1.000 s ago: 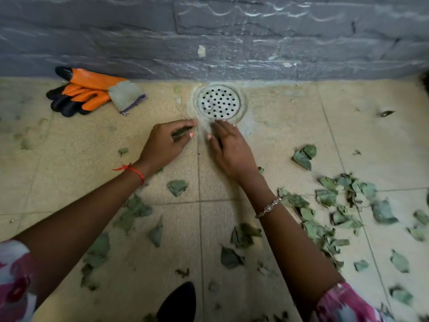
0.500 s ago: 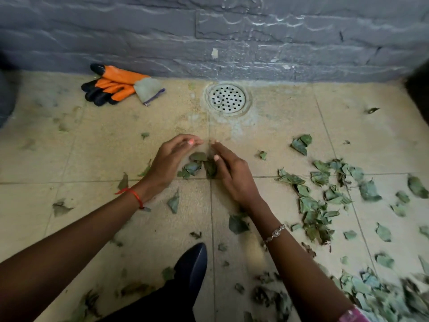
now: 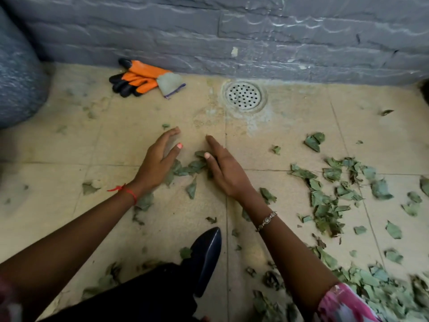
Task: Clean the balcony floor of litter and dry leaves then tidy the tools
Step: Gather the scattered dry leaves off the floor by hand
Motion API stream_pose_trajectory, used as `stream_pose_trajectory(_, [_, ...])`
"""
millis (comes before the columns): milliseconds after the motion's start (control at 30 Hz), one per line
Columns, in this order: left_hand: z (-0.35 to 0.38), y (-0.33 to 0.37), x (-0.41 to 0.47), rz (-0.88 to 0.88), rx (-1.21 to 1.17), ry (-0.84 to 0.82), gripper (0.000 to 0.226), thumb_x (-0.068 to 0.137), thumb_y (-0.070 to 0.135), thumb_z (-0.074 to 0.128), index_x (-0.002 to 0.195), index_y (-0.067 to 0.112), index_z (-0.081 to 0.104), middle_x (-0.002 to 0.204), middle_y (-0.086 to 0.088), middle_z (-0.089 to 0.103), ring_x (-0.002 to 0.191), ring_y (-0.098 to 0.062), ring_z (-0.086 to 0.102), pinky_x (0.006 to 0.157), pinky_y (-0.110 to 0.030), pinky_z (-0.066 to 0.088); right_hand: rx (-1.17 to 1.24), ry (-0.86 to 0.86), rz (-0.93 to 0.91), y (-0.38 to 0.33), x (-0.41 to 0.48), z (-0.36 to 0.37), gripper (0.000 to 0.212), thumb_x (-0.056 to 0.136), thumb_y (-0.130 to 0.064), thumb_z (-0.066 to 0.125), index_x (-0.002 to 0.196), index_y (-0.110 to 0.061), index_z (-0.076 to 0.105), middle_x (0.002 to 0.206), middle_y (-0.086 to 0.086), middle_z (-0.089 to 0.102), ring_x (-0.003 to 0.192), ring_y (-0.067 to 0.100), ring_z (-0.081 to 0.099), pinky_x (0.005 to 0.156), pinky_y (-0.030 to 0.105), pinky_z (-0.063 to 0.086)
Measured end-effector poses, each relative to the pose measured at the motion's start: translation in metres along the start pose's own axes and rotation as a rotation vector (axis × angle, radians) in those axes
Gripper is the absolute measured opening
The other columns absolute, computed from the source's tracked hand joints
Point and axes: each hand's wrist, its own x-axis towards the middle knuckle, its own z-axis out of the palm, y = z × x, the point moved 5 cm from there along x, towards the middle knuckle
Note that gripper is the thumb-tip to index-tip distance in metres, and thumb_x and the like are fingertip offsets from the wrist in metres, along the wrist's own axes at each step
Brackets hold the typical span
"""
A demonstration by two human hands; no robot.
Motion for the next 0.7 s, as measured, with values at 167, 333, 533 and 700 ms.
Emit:
stream_pose_trajectory(167, [-0.019, -0.013, 0.020, 0.009, 0.245, 0.037, 0.044, 0.098, 0.021, 0.046, 0.139, 0.008, 0.037, 0.153, -0.008, 0.027, 0.144, -0.019, 0.017, 0.118, -0.038, 0.014, -0.285, 0.000, -0.093, -0.004, 0.007, 0.015, 0.071, 0.091, -0.054, 0.013, 0.148, -0.012, 0.023, 0.151, 0.010, 0.032, 0.142, 0.014, 0.023, 0.118, 0.025, 0.004])
stream_pose_trajectory(333, [-0.007, -0.020, 0.028, 0.032, 0.376, -0.067, 0.050, 0.098, 0.026, 0.045, 0.144, 0.011, 0.032, 0.154, -0.005, 0.025, 0.143, -0.016, 0.018, 0.118, -0.034, 0.005, -0.173, 0.038, -0.060, -0.009, 0.005, 0.005, 0.059, 0.098, -0.046, 0.023, 0.147, -0.013, 0.026, 0.149, 0.010, 0.037, 0.139, 0.017, 0.028, 0.114, 0.019, 0.004])
stream_pose_trajectory(533, [0.037, 0.005, 0.006, 0.136, 0.331, -0.177, 0.052, 0.097, 0.038, 0.036, 0.144, 0.016, 0.034, 0.151, 0.001, 0.031, 0.139, -0.008, 0.024, 0.115, -0.024, 0.007, -0.033, 0.082, 0.033, -0.006, 0.002, 0.001, 0.049, 0.102, -0.030, 0.032, 0.147, -0.013, 0.023, 0.139, 0.012, 0.049, 0.129, 0.028, 0.042, 0.106, 0.030, 0.033])
stream_pose_trajectory(700, [0.064, 0.027, -0.001, 0.069, 0.082, -0.066, 0.038, 0.100, 0.018, 0.040, 0.136, 0.008, 0.044, 0.143, -0.009, 0.044, 0.133, -0.020, 0.039, 0.108, -0.024, 0.027, 0.116, 0.212, 0.125, -0.003, -0.008, -0.005, 0.048, 0.099, -0.032, 0.029, 0.141, -0.009, 0.030, 0.089, 0.019, 0.066, 0.073, 0.028, 0.060, 0.064, 0.029, 0.041])
